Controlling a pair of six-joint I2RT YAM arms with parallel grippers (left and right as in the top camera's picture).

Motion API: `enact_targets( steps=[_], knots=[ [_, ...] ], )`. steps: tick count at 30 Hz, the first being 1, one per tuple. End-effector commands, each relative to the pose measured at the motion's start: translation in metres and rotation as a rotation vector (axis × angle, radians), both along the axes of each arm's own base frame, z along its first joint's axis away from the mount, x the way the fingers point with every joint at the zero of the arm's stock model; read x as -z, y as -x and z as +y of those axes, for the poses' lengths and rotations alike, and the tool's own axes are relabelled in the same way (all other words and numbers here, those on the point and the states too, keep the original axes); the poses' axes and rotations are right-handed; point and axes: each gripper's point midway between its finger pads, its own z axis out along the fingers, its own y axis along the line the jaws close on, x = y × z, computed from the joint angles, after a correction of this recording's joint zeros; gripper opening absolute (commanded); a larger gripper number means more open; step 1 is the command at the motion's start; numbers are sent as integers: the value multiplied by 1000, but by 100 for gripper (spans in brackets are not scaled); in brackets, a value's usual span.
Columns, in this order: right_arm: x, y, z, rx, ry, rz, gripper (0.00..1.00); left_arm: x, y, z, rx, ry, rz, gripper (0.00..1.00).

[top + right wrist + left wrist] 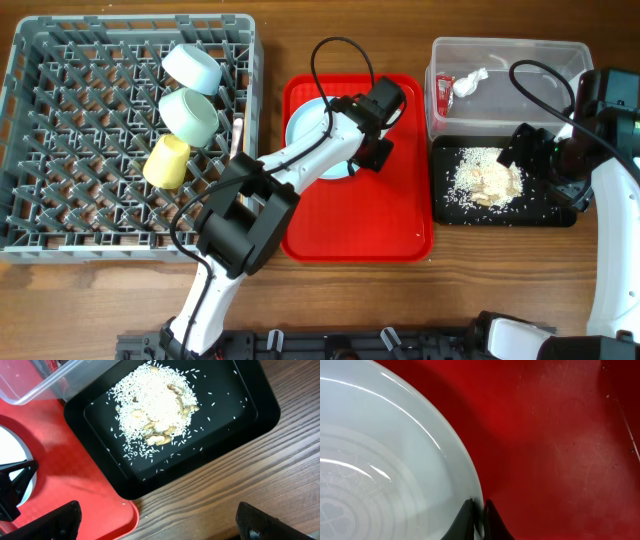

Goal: Sort waste into correct bins and load items into the dishwasher rack
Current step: 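Grasp the edge of the light-blue plate with left gripper, then lift the plate and stand it upright in the rack with left gripper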

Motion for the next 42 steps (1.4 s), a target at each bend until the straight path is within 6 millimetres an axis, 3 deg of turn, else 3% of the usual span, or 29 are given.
enact_targets(
  steps=[1,4,7,16,22,28,33,36,42],
  knots=[
    [-1,-1,-1,-10,2,-7,100,12,6,4,2,-17,32,4],
    [-1,-1,-1,-10,2,-7,100,4,4,3,-5,-5,22,4],
    [-1,-1,-1,-10,2,-7,100,-18,-1,-1,-37,32,-14,4],
    [-1,0,-1,-10,2,-6,100,-126,-13,5,-107,192,-160,4],
    [-1,-1,-1,-10,2,-6,100,-207,-23,36,-165,300,-290,4],
    [-1,-1,-1,-10,2,-6,100,-267,-33,83,-223,465,-327,4],
    [-1,0,-1,-11,3,-6,100,-286,-39,114,-238,640,-239,4],
    [-1,0,-1,-11,3,-5,100,-287,-48,143,-315,706,-183,4],
    [-1,0,-1,-10,2,-5,100,-295,-57,183,-371,781,-167,4]
  ],
)
